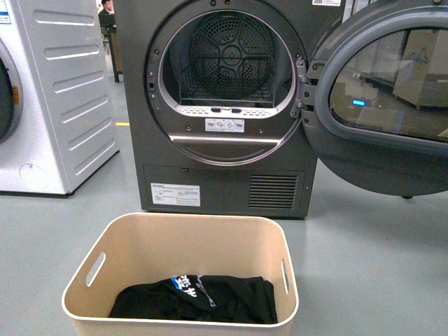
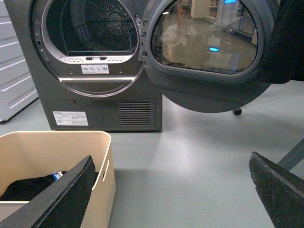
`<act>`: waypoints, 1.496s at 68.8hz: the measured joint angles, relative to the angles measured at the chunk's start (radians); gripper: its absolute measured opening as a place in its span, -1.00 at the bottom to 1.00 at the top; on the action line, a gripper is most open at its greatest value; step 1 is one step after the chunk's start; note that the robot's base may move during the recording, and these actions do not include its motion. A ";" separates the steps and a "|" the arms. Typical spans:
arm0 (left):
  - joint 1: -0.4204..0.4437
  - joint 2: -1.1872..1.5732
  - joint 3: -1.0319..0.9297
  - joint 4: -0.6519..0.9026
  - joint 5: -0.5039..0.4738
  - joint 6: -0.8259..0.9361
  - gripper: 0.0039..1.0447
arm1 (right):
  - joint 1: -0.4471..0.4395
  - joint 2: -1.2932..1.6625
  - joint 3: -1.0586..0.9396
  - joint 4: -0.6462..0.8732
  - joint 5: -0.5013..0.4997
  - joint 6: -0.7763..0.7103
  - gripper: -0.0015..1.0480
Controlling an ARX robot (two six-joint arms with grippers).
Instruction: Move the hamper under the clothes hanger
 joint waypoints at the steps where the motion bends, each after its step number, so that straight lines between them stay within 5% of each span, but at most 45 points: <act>1: 0.000 0.000 0.000 0.000 0.000 0.000 0.88 | 0.000 0.000 0.000 0.000 0.000 0.000 0.85; 12: 0.000 0.000 0.000 0.000 0.000 0.000 0.88 | 0.000 0.000 0.000 0.000 0.000 0.000 0.85; 19: 0.117 0.278 0.129 -0.153 0.158 -0.073 0.88 | -0.096 0.240 0.100 -0.055 -0.329 0.023 0.85; 23: 0.177 0.466 0.205 -0.073 0.170 -0.074 0.88 | -0.085 0.412 0.160 0.032 -0.362 0.024 0.85; 34: 0.209 0.986 0.488 0.156 0.171 -0.019 0.88 | 0.038 0.894 0.352 0.225 -0.304 0.023 0.85; 44: 0.181 1.355 0.734 0.077 0.183 0.003 0.88 | 0.126 1.248 0.549 0.260 -0.233 0.003 0.85; 60: 0.135 1.875 1.119 -0.036 0.074 0.026 0.88 | 0.214 1.812 0.958 0.171 -0.064 -0.053 0.85; 103: 0.043 2.294 1.471 -0.142 0.025 0.007 0.88 | 0.296 2.230 1.302 0.075 0.053 -0.108 0.85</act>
